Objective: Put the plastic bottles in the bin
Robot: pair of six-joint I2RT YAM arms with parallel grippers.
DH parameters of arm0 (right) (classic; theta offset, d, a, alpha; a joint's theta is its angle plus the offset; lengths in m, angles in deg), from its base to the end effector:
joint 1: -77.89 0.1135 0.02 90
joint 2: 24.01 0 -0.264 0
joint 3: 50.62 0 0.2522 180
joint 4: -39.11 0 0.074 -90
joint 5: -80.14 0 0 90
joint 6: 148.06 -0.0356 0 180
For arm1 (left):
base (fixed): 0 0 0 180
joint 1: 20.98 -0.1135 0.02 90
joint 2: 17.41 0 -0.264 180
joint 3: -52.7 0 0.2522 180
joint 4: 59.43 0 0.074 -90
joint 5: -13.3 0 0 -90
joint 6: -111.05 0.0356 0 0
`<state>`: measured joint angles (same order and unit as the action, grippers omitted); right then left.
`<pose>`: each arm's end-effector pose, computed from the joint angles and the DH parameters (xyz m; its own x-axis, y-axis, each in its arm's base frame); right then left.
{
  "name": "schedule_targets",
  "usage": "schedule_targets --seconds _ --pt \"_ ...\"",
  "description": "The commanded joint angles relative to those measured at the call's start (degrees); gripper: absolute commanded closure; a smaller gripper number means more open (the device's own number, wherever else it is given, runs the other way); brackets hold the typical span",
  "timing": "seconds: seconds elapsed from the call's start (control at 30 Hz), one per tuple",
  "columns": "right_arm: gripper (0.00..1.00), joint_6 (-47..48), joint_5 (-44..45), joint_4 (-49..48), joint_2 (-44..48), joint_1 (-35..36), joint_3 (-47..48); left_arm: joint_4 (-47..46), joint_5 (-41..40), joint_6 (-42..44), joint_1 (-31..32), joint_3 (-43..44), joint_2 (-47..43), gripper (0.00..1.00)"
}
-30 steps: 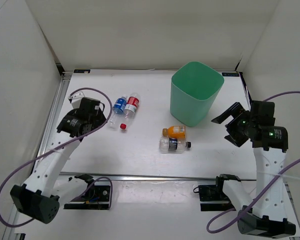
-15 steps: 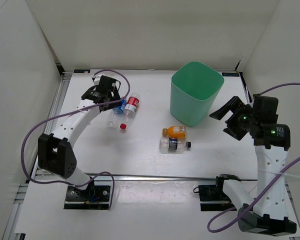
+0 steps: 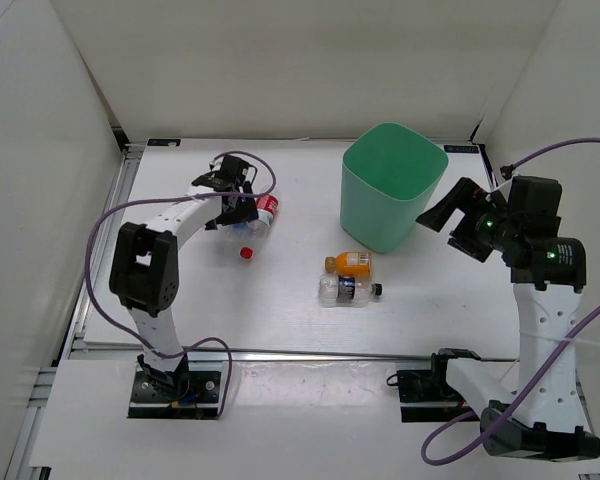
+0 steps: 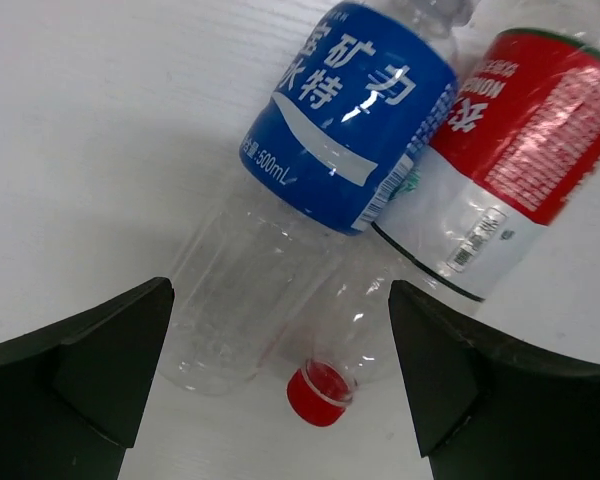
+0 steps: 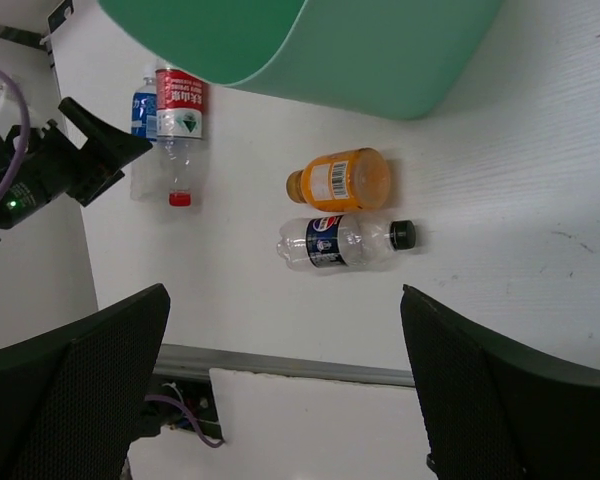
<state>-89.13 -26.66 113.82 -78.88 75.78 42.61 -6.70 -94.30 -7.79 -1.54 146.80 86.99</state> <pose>0.1532 0.0047 0.4219 -0.6092 0.5168 -0.6015 0.1366 0.8155 0.5624 0.3645 -0.1172 0.2279 -0.8268 -0.1958 -0.5273 -0.2408 0.9704 0.0173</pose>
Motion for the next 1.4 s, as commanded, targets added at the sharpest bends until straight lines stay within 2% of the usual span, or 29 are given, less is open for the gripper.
schedule_targets --seconds 0.0,0.2,0.53,0.67,0.7,0.73,0.8,0.97,1.0,1.1,1.2,1.37 --pt "0.0 3.9 1.42 -2.24 -0.32 0.18 2.89 -0.55 0.38 0.63 -0.28 3.24 2.28 0.0" --pt "0.0 4.44 1.42 -2.24 -1.47 0.18 3.6 -0.55 0.38 0.1 -2.83 8.78 7.56 0.0" --pt "0.0 4.44 1.42 -1.71 -1.47 0.18 3.6 -0.55 10.48 -3.59 -11.88 15.2 18.02 0.0" --pt "0.0 3.91 2.64 -1.71 -1.47 0.18 3.07 -1.07 13.47 -4.21 -12.67 14.59 19.35 0.13" --pt "0.0 3.91 2.65 -1.71 -1.47 0.18 3.07 -1.08 14.26 -4.9 -12.67 13.98 19.35 0.18" --pt "0.0 3.91 2.65 -1.71 -1.47 0.18 3.07 -1.08 15.05 -5.43 -12.67 13.97 19.35 0.28" --pt "0.0 3.38 2.65 -1.71 -1.47 0.18 3.07 -1.08 15.06 -5.44 -12.67 13.36 19.35 0.37" --pt "0.0 2.86 3.17 -1.71 -1.47 0.18 3.07 -1.08 13.22 -5.96 -12.67 16.07 15.85 0.4" --pt "0.0 2.86 3.17 -1.71 -1.47 0.18 3.07 -1.08 13.21 -6.49 -12.67 18.78 15.31 0.44" --pt "0.0 2.33 3.17 -1.71 -1.47 0.18 3.07 -1.08 13.21 -7.63 -12.67 24.32 13.47 0.46" --pt "0.0 1.71 3.7 -1.71 -1.47 0.18 2.55 -1.08 15.84 -9.82 -12.67 34.68 13.46 0.47" --pt "0.0 0.48 4.4 -1.71 -0.32 0.18 1.4 -1.08 18.13 -13.08 -8.29 56.21 16.79 0.48"
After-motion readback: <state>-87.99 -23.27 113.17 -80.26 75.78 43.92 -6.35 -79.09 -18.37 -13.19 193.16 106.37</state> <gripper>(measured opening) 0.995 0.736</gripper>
